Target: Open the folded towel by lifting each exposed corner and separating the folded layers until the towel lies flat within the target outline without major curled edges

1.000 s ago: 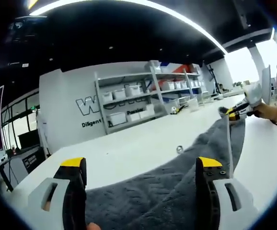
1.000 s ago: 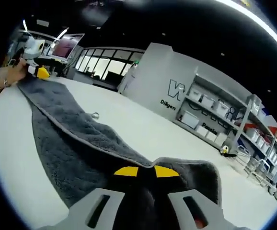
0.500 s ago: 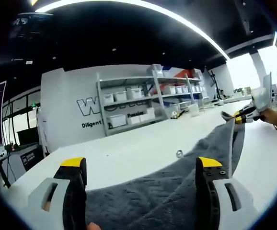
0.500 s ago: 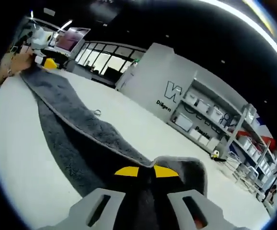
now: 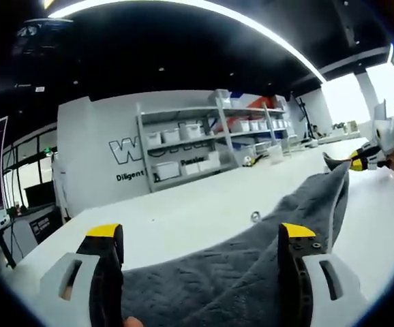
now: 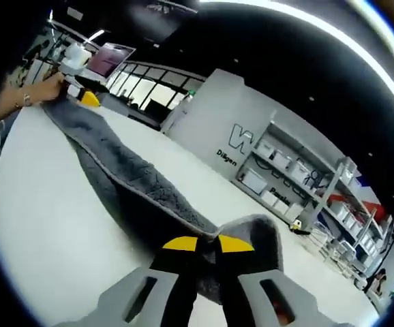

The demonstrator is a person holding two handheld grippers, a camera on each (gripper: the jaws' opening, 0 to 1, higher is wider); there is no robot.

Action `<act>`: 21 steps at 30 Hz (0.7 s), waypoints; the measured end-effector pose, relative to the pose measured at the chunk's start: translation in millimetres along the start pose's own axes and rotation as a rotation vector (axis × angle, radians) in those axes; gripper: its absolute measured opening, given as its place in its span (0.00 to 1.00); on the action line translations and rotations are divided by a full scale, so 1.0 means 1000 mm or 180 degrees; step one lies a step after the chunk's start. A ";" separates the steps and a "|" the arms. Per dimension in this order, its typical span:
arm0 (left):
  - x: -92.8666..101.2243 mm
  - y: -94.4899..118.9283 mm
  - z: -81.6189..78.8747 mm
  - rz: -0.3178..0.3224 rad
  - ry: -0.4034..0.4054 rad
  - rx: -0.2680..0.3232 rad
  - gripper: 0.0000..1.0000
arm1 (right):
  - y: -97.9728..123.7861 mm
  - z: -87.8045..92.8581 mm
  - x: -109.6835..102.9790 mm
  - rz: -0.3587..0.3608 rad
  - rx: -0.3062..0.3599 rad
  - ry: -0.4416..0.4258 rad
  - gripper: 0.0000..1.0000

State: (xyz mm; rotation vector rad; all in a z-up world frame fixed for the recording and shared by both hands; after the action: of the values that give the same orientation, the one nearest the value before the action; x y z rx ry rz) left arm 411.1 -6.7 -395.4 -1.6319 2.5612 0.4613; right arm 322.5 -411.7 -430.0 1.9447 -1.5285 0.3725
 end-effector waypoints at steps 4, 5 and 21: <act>0.000 0.001 0.000 -0.0005 -0.0007 -0.0007 0.92 | 0.012 0.002 -0.008 -0.0015 -0.0017 0.0036 0.04; 0.000 0.000 0.000 -0.0003 -0.0008 -0.0008 0.92 | 0.015 0.002 -0.009 -0.0003 -0.0012 0.0052 0.04; 0.001 0.000 0.001 -0.0003 -0.0032 -0.0026 0.91 | 0.051 0.012 -0.045 -0.0140 -0.0045 0.0272 0.04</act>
State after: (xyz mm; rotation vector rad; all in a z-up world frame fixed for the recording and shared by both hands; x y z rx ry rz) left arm 411.1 -7.2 -396.6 -1.6293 2.5546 0.4790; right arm 259.5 -391.4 -449.0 1.9235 -1.4284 0.4193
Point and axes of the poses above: the point that each gripper's makers call its tool centre point, and the gripper's own axes: y roughly backward along the fingers, x roughly to its right, z roughly out of its underside, the point moved 3 cm from there along y, roughly backward along the fingers, and after that the axes turned 12 degrees about -x, right-handed, at the moved point
